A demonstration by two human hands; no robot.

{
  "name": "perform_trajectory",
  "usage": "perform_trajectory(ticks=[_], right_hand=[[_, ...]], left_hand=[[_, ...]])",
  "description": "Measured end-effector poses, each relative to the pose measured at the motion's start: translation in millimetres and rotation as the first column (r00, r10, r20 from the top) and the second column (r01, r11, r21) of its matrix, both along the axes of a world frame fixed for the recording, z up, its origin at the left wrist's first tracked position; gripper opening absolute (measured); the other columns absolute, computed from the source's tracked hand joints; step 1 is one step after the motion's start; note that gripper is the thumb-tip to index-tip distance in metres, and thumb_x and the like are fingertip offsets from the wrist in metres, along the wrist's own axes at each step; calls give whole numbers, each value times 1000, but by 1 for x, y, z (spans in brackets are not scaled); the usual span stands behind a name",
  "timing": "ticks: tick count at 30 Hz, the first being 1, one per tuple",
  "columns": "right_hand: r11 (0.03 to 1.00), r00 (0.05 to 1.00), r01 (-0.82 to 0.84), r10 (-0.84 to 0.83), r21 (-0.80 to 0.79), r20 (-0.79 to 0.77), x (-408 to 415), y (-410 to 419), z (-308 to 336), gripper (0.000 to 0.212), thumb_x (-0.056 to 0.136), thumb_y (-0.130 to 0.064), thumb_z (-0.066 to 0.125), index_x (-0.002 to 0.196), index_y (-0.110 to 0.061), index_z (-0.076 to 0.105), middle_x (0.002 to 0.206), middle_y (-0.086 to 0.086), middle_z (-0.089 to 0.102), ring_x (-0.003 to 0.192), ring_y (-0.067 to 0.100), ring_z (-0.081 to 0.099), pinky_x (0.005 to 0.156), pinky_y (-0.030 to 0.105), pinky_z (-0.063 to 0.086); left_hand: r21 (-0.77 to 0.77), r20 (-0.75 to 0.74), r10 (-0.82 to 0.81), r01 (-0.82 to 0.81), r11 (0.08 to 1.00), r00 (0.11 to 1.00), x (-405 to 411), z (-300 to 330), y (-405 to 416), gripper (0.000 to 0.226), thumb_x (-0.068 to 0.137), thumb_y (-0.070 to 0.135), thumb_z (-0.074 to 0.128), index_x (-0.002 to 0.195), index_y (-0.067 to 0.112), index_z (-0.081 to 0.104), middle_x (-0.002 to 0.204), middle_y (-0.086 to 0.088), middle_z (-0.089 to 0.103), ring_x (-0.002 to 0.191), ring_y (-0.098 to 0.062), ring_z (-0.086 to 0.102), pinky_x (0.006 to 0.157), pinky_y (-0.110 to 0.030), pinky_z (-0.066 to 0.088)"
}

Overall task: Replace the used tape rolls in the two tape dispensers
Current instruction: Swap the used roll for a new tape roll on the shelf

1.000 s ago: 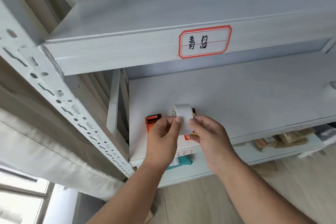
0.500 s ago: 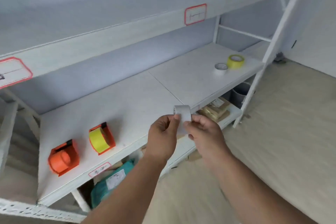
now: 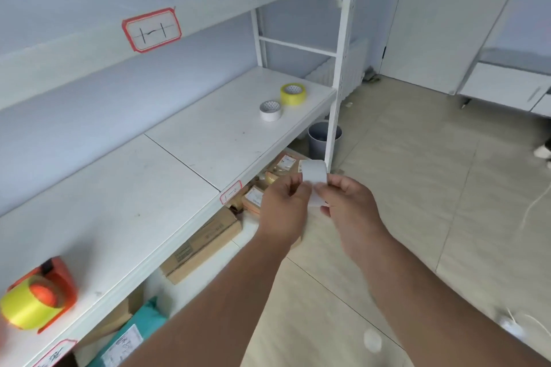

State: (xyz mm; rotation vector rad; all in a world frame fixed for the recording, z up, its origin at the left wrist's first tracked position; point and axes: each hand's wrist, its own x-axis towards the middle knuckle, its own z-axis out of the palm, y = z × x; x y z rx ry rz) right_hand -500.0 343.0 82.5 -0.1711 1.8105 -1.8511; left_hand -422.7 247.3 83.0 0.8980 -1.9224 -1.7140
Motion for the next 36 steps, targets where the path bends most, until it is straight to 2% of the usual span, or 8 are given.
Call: perform_trajectory(ticks=[4, 8, 13, 16, 19, 26, 31, 36], right_hand=[[1000, 1000, -29, 29, -2, -11, -48, 18, 1, 17, 96, -15, 72, 108, -23, 79, 103, -3, 82, 91, 9, 73, 84, 28, 59], [995, 995, -98, 98, 7, -12, -101, 40, 1, 18, 95, -15, 72, 110, -23, 79, 105, -3, 81, 94, 9, 74, 84, 27, 59], [986, 986, -163, 163, 38, -15, -157, 50, 2, 15, 94, -15, 72, 101, -26, 80, 96, -8, 81, 89, 9, 72, 86, 33, 59], [983, 983, -179, 180, 42, -23, -181, 45, -2, 15, 94, -14, 72, 96, -27, 80, 85, -15, 81, 86, 6, 73, 87, 33, 58], [982, 981, -187, 188, 27, -40, -204, 37, -8, 16, 94, -14, 72, 95, -29, 80, 87, -14, 80, 88, 7, 73, 88, 32, 58], [964, 963, -264, 265, 31, -41, -265, 17, -11, 14, 92, -15, 73, 97, -26, 81, 89, -11, 80, 88, 10, 72, 89, 38, 59], [925, 923, -377, 380, 43, -64, -324, 8, -12, 13, 86, -23, 76, 96, -29, 82, 96, -9, 81, 103, 17, 76, 102, 49, 59], [863, 862, -502, 504, 51, -58, -368, -4, -15, 14, 90, -20, 74, 98, -27, 83, 93, -9, 82, 94, 11, 74, 99, 45, 58]], left_hand=[[-6, 1, 53, -53, 999, 999, -47, 0, 21, 24, 99, 22, 60, 76, 21, 67, 72, -9, 62, 69, -21, 54, 69, -34, 48], [28, -14, 118, -117, 993, 993, -94, 0, 49, 17, 98, 25, 61, 96, 18, 76, 96, -19, 76, 79, -19, 64, 78, -44, 58], [28, -2, 193, -193, 981, 981, -143, 0, 67, 16, 98, 25, 60, 96, 18, 75, 99, -18, 75, 79, -19, 64, 78, -37, 53], [41, 8, 220, -220, 975, 976, -166, -4, 64, 17, 99, 24, 61, 97, 19, 77, 98, -14, 78, 87, -34, 70, 83, -42, 58], [52, -3, 229, -228, 972, 973, -188, -7, 57, 18, 99, 24, 61, 100, 21, 78, 97, -5, 81, 98, -30, 73, 86, -37, 59], [43, -7, 315, -315, 948, 949, -242, -7, 48, 19, 100, 20, 60, 101, 18, 78, 100, -6, 81, 91, -20, 74, 77, -21, 55], [27, -7, 433, -433, 901, 901, -294, -3, 55, 17, 98, 18, 60, 98, 14, 77, 99, -10, 79, 87, -16, 70, 83, -32, 53], [40, -1, 551, -550, 834, 835, -332, -3, 59, 17, 98, 17, 61, 93, 17, 77, 96, -6, 79, 88, -19, 71, 84, -34, 55]])
